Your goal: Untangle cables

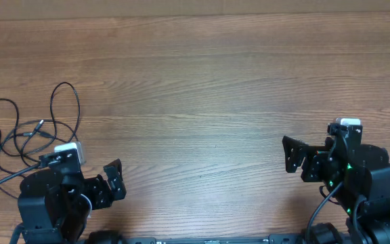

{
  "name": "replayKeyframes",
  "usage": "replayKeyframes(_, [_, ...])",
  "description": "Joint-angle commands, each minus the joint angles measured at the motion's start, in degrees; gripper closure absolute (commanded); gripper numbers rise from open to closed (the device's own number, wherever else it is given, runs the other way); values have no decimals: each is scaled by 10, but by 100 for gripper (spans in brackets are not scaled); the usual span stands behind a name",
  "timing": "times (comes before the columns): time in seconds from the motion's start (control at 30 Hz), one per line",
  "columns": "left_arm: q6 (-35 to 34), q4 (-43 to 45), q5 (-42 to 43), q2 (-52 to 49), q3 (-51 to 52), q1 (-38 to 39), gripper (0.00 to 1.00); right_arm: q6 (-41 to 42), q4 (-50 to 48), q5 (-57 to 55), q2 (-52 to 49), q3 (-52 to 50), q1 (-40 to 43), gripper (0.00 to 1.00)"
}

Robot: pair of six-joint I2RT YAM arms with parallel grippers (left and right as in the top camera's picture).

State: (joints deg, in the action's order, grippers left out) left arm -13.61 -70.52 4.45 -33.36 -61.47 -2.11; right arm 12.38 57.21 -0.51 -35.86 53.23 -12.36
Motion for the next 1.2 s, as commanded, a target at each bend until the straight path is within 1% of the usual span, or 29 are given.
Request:
replayKeyframes(0.0, [-10,0,-4,1,4,-1,1,-2,0,-9,1,-4,3,0])
replayKeyframes(0.2, [-10,0,-4,1,4,-1,0,-2,34,-9,5,-5,3,0])
replayKeyframes(0.37, [-10,0,-4,1,3,-1,0,-10,28,-16,24,-5,18,0])
replayKeyframes(0.5, [-10,0,-4,1,4,-1,1,-62,5,-16,51,-9,21,0])
replayKeyframes(0.57, [-10,0,-4,1,3,-1,0,-82,-30,-11,82,-25,21,0])
replayKeyframes(0.73, [-10,0,-4,1,4,-1,0,-82,-94,-10,141,-79,21,0])
replayKeyframes(0.87, [-10,0,-4,1,4,-1,0,-80,-168,-7,187,-139,21,0])
replayKeyframes(1.17, [-10,0,-4,1,4,-1,0,-80,-394,8,281,-302,21,0])
